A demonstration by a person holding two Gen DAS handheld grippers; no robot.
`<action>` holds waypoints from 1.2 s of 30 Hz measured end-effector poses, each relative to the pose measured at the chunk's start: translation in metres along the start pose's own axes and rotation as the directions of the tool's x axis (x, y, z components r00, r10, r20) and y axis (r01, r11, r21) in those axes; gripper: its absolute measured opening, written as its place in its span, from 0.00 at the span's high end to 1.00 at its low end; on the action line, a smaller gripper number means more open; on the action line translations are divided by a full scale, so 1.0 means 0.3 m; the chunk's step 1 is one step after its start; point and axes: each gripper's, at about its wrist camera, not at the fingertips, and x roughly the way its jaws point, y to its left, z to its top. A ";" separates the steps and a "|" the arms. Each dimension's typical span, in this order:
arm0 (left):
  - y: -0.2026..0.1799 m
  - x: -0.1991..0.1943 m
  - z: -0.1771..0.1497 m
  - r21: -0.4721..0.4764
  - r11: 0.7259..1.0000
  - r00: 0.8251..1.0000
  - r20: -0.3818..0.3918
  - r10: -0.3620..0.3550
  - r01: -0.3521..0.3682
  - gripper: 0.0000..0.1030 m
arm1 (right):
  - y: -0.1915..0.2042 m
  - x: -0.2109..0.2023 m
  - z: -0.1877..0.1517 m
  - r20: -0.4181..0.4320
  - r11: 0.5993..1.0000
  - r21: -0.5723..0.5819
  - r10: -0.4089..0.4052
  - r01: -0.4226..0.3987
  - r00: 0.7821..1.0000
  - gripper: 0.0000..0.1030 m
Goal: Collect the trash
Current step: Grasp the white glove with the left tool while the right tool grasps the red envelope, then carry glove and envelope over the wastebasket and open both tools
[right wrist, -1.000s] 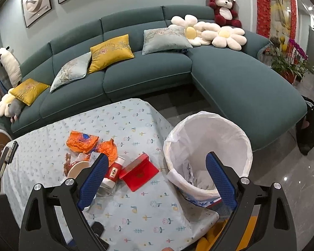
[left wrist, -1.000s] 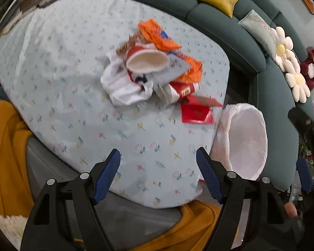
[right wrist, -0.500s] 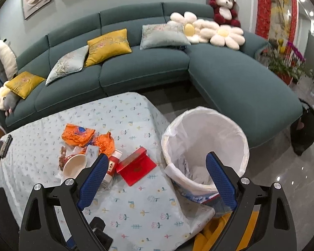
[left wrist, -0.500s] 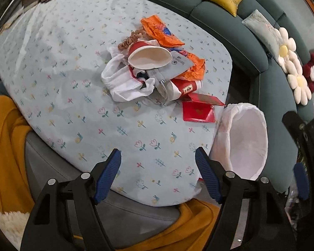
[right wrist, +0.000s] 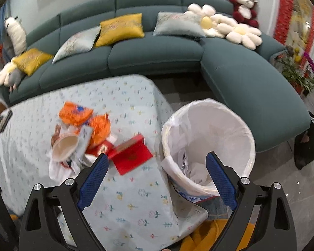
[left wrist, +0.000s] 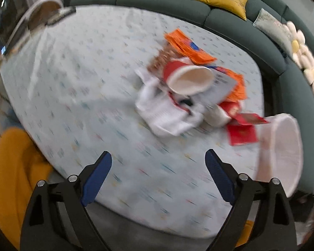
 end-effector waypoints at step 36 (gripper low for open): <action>0.045 0.341 0.178 0.218 0.953 0.974 -0.126 -0.186 0.210 0.62 | 0.200 0.562 0.004 -0.325 0.972 0.142 0.224 -0.186 0.919 0.94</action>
